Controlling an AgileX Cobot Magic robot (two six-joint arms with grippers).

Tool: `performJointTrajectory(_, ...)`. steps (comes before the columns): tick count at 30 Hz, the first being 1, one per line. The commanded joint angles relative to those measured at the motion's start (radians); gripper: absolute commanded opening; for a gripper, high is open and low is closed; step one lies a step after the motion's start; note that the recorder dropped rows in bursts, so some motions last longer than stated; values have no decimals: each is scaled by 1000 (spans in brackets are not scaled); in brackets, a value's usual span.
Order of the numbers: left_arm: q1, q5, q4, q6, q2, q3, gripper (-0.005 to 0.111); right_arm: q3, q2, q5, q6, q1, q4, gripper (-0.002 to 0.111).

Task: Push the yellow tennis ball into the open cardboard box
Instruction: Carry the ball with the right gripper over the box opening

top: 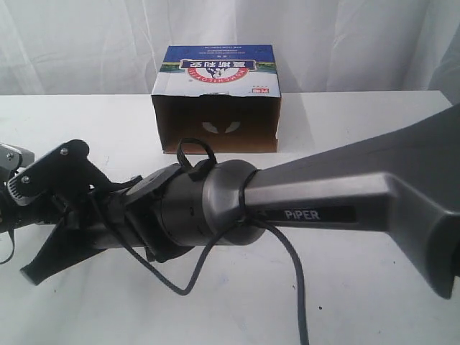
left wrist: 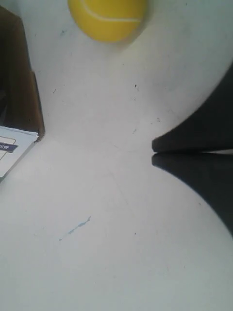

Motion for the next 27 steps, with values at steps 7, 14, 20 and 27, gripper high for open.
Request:
performJointTrajectory(7,1,-6,3,3,-4,-1,0,80,1,-285,-13,-3,48,0)
performJointTrajectory(14,1,-6,3,3,-4,-1,0,61,47,-392,-189,-81,128,0)
performJointTrajectory(20,1,-6,3,5,-4,-1,0,-20,70,-310,-215,-215,119,0)
performJointTrajectory(27,1,-6,21,5,-4,-1,0,-60,4,-337,-235,-211,128,0)
